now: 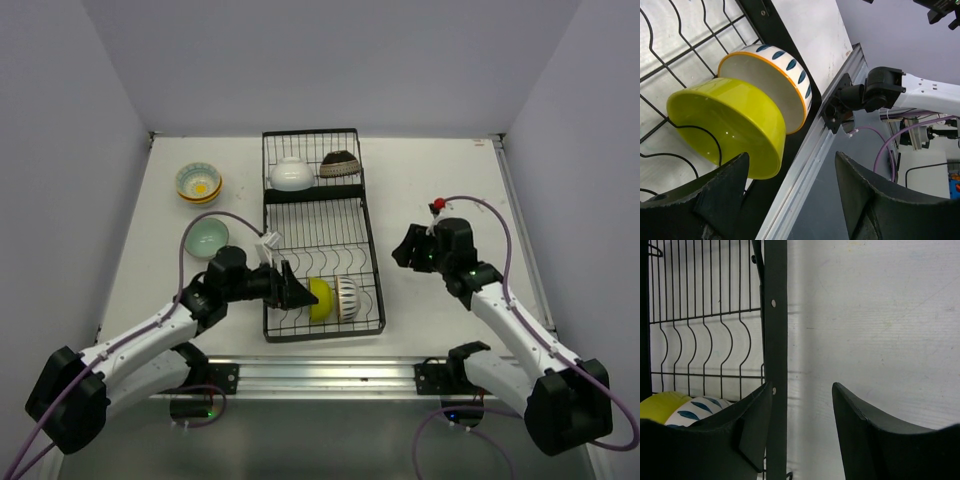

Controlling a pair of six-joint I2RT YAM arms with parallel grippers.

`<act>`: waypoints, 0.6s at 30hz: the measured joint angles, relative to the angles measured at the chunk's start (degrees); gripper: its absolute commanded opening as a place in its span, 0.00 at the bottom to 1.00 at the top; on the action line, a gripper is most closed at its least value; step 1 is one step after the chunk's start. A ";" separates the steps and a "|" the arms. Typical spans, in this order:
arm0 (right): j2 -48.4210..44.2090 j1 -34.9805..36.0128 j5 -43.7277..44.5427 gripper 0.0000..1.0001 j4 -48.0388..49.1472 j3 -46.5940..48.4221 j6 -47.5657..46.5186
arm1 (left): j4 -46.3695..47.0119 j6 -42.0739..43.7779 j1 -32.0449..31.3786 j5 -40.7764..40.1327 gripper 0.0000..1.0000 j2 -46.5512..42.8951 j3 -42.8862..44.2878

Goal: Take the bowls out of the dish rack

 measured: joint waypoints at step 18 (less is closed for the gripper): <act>3.61 0.00 0.02 0.56 0.90 -1.57 -0.26 | 10.97 -6.16 -7.96 -5.01 0.52 8.74 -2.97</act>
